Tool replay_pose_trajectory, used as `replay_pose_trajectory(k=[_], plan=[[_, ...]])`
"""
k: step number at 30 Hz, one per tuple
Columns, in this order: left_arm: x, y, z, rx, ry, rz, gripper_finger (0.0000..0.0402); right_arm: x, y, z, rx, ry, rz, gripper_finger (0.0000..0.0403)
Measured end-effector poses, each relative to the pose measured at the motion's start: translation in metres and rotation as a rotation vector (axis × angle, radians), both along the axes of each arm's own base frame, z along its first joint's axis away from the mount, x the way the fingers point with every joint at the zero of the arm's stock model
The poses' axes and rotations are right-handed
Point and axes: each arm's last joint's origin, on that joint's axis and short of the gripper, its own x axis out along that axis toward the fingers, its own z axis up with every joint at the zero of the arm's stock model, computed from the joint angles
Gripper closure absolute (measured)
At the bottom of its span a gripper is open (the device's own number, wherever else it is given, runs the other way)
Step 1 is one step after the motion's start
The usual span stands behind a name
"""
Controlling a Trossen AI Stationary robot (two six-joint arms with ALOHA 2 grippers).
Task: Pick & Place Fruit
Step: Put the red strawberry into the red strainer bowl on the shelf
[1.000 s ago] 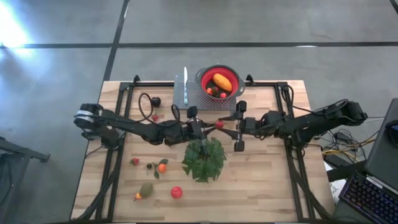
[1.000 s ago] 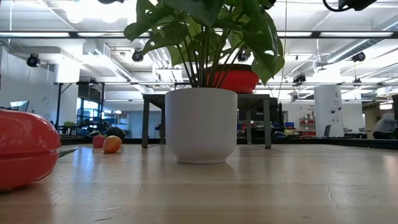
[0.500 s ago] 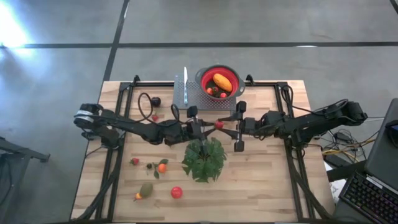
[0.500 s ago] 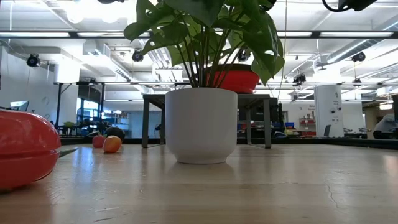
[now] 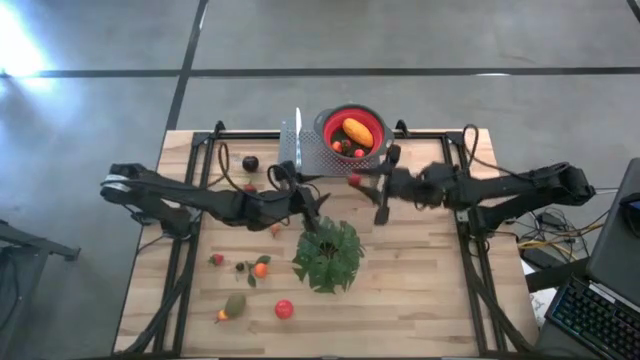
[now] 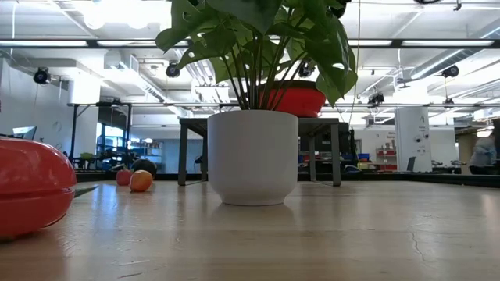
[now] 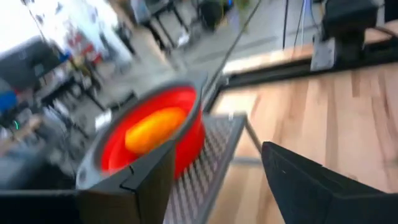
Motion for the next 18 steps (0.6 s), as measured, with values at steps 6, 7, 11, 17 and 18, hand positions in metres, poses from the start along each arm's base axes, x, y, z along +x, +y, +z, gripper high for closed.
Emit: replay_pose_trajectory(k=[6,7,11,17,18], plan=[[-0.027,0.005,-0.002,-0.105,-0.028,0.048,0.0156,0.006,-0.051,0.033,0.056,0.175,-0.193,0.0256],[-0.031,0.005,-0.005,-0.112,-0.029,0.050,0.0156,0.005,-0.061,0.039,0.073,0.188,-0.228,0.0257],[-0.045,0.008,-0.013,-0.139,-0.071,0.055,0.0156,0.001,-0.099,0.054,0.161,0.273,-0.307,0.0264],[-0.059,0.010,-0.027,-0.154,-0.134,0.051,0.0156,0.006,-0.143,0.054,0.279,0.395,-0.375,0.0253],[-0.061,0.010,-0.029,-0.157,-0.143,0.051,0.0156,0.008,-0.149,0.052,0.292,0.417,-0.379,0.0252]])
